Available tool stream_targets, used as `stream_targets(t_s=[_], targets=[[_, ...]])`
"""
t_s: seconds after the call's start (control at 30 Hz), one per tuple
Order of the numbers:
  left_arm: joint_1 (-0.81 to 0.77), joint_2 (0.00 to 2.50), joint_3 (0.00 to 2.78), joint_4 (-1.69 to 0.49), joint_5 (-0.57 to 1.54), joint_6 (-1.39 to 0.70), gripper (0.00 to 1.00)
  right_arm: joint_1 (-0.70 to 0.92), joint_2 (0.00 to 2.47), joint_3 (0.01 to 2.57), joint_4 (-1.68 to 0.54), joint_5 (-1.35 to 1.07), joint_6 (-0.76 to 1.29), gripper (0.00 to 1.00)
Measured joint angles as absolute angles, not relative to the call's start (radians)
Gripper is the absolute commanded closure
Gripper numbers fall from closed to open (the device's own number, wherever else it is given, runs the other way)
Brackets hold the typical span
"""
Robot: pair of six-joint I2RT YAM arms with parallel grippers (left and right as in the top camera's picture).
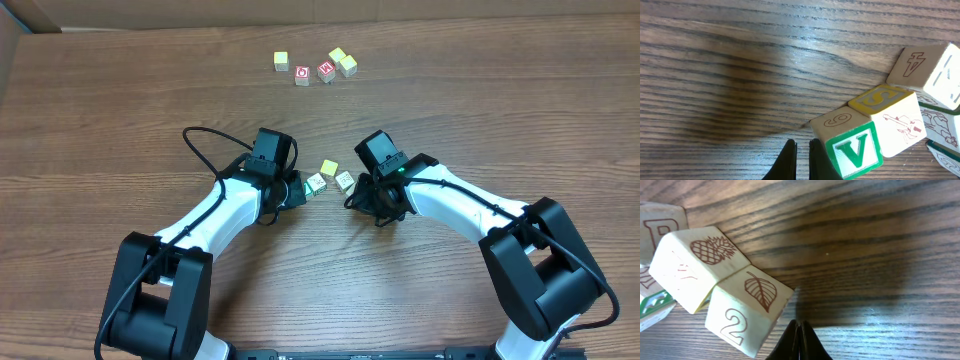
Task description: Flip 5 blocks
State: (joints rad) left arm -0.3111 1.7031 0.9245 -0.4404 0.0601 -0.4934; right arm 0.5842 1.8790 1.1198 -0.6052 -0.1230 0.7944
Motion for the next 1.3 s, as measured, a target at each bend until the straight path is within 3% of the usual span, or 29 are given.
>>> stream_targets(t_s=[0.2,0.47,0.63,0.97,1.13,1.3], targets=[[-0.311,1.703,0.925,-0.441,0.051,-0.493,0.96,0.58,1.879,1.12,-0.628,-0.123,0.776,0.95],[-0.288,1.704,1.022,-0.537,0.049,-0.493,0.96,0.453,1.887,1.303,-0.886,-0.117,0.658,0.78],[-0.267,1.705,1.226,-0.679,0.046,-0.492,0.96,0.413,1.887,1.438,-0.852,-0.118,0.601,0.83],[-0.222,1.871,1.764,-1.126,0.03,-0.467,0.96,0.421,1.939,1.654,-0.864,-0.135,0.451,0.79],[-0.207,1.959,1.808,-1.2,0.025,-0.466,0.96,0.426,1.989,1.702,-0.828,-0.134,0.396,0.87],[-0.208,2.027,1.808,-1.215,0.025,-0.463,0.96,0.466,2.092,1.702,-0.774,-0.133,0.348,0.89]])
